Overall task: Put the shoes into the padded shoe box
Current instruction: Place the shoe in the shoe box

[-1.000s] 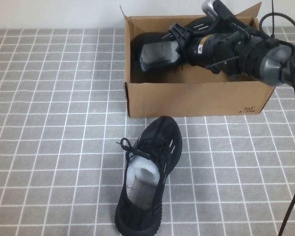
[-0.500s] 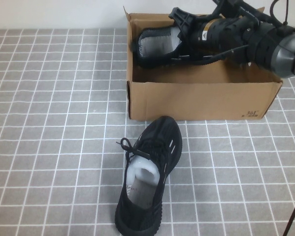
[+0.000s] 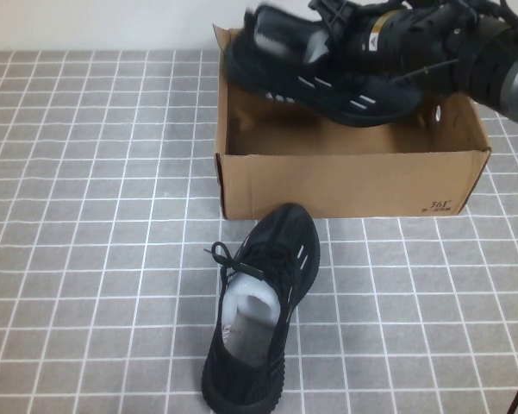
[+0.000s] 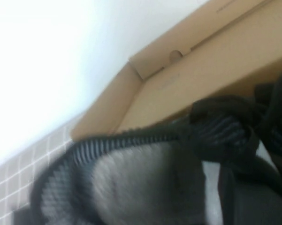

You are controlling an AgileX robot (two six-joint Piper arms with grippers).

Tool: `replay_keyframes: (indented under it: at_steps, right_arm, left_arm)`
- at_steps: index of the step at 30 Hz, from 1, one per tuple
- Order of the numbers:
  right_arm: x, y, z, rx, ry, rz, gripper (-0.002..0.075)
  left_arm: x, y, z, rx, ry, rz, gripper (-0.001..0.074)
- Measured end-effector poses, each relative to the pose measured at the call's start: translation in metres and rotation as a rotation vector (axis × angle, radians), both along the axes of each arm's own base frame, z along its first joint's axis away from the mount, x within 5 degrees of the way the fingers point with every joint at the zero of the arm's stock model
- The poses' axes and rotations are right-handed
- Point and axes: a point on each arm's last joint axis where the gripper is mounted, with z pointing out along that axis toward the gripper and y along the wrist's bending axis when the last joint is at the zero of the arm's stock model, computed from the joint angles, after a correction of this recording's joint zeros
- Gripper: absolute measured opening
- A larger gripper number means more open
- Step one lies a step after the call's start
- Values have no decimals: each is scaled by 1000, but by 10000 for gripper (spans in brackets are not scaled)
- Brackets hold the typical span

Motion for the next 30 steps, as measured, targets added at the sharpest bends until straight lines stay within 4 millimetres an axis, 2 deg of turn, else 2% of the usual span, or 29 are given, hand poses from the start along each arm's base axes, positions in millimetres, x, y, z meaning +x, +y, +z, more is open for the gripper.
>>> replay_keyframes:
  at_steps: [6, 20, 30]
  right_arm:
    - [-3, -2, 7, -6, -10, -3, 10]
    - [-1, -16, 0, -128, 34, -37, 9]
    - [12, -10, -36, -227, 65, 14, 9]
  left_arm:
    - [0, 0, 0, 0, 0, 0, -4]
    - [0, 0, 0, 0, 0, 0, -4]
    - [0, 0, 0, 0, 0, 0, -4]
